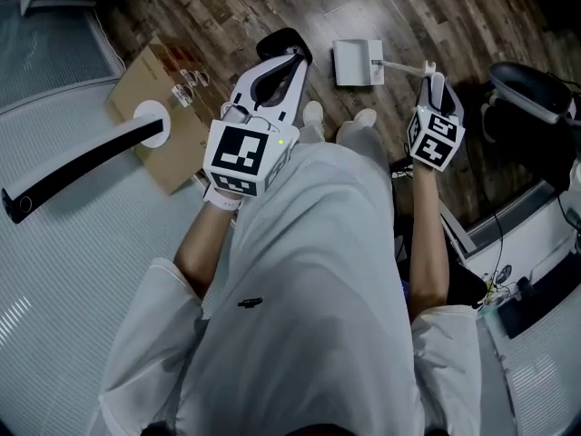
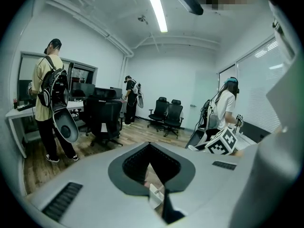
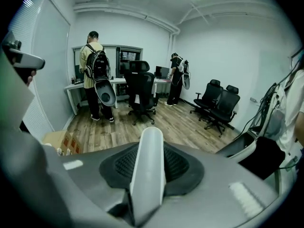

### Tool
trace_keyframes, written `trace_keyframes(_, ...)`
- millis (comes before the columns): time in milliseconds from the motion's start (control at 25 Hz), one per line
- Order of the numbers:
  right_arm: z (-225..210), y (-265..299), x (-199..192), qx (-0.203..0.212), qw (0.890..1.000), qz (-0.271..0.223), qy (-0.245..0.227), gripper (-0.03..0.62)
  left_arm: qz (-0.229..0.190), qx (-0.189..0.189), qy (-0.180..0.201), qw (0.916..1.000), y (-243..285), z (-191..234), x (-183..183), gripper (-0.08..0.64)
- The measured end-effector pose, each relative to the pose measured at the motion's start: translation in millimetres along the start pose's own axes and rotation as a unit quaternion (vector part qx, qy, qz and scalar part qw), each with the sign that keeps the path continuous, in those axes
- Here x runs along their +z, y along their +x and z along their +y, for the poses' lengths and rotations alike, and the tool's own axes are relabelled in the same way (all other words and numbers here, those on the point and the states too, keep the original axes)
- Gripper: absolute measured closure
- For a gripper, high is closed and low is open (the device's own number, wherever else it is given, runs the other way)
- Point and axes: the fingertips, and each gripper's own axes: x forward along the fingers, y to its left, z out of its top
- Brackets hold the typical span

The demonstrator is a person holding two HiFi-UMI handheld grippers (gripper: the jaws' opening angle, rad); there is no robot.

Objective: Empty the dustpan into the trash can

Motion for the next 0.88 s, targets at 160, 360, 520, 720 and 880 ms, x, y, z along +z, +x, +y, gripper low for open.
trace_keyframes(160,-2.5,30.2,-23.4,-0.013,1.000,0.027,-0.005,0.460,0.002,0.005,-0.004,1.0000,-2.8,-0.2,-4.7,0.554)
trace_keyframes(360,-2.6,56.6,-44.8,-0.021,0.999,0.044,-0.007,0.460,0.005,0.010,-0.006,0.9999,-4.4,3.5,-9.7,0.554)
trace_keyframes(520,-8.3,71.6,-65.0,-0.024,0.998,0.054,-0.009,0.459,0.001,0.013,-0.007,0.9999,-4.0,-0.7,-9.1,0.554)
trace_keyframes(720,-10.1,73.2,-95.1,-0.026,0.996,0.082,-0.001,0.454,0.000,0.010,-0.005,0.9999,-5.1,-2.0,-12.2,0.554)
trace_keyframes(880,-20.9,70.5,-100.7,-0.026,0.994,0.099,0.039,0.373,0.003,-0.001,-0.006,1.0000,1.9,-3.5,-12.5,0.554)
